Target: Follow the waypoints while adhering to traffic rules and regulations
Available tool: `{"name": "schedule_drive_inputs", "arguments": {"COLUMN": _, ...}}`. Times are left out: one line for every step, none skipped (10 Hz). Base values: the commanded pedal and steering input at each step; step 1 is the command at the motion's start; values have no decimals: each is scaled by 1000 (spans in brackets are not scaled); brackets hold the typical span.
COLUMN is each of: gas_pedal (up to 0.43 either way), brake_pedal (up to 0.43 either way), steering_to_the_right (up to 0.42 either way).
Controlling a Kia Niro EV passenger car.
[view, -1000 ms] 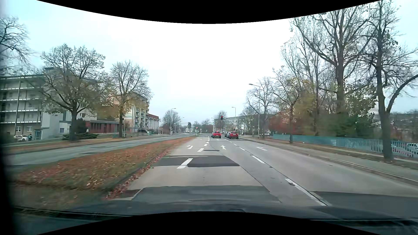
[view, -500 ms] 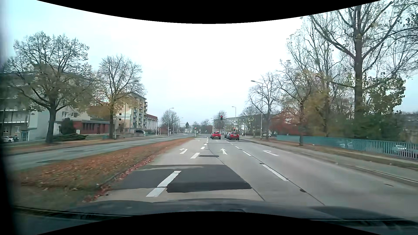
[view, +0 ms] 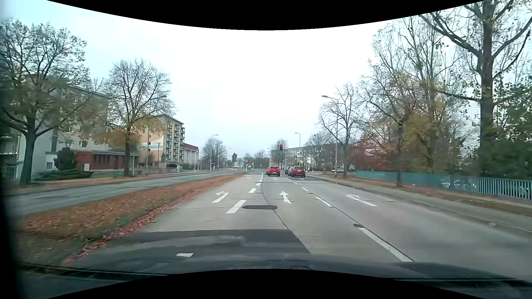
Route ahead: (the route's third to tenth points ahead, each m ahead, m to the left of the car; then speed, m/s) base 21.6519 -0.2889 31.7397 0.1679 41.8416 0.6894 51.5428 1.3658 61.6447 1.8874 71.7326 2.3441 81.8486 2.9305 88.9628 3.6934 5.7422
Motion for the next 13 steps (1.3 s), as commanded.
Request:
{"name": "schedule_drive_inputs", "arguments": {"gas_pedal": 67, "brake_pedal": 0, "steering_to_the_right": 2}}
{"name": "schedule_drive_inputs", "arguments": {"gas_pedal": 67, "brake_pedal": 0, "steering_to_the_right": 0}}
{"name": "schedule_drive_inputs", "arguments": {"gas_pedal": 67, "brake_pedal": 0, "steering_to_the_right": 0}}
{"name": "schedule_drive_inputs", "arguments": {"gas_pedal": 47, "brake_pedal": 0, "steering_to_the_right": 0}}
{"name": "schedule_drive_inputs", "arguments": {"gas_pedal": 47, "brake_pedal": 0, "steering_to_the_right": 0}}
{"name": "schedule_drive_inputs", "arguments": {"gas_pedal": 47, "brake_pedal": 0, "steering_to_the_right": -1}}
{"name": "schedule_drive_inputs", "arguments": {"gas_pedal": 47, "brake_pedal": 0, "steering_to_the_right": -3}}
{"name": "schedule_drive_inputs", "arguments": {"gas_pedal": 39, "brake_pedal": 0, "steering_to_the_right": -1}}
{"name": "schedule_drive_inputs", "arguments": {"gas_pedal": 39, "brake_pedal": 0, "steering_to_the_right": 1}}
{"name": "schedule_drive_inputs", "arguments": {"gas_pedal": 39, "brake_pedal": 0, "steering_to_the_right": 0}}
{"name": "schedule_drive_inputs", "arguments": {"gas_pedal": 39, "brake_pedal": 0, "steering_to_the_right": -3}}
{"name": "schedule_drive_inputs", "arguments": {"gas_pedal": 39, "brake_pedal": 0, "steering_to_the_right": -9}}
{"name": "schedule_drive_inputs", "arguments": {"gas_pedal": 39, "brake_pedal": 0, "steering_to_the_right": -9}}
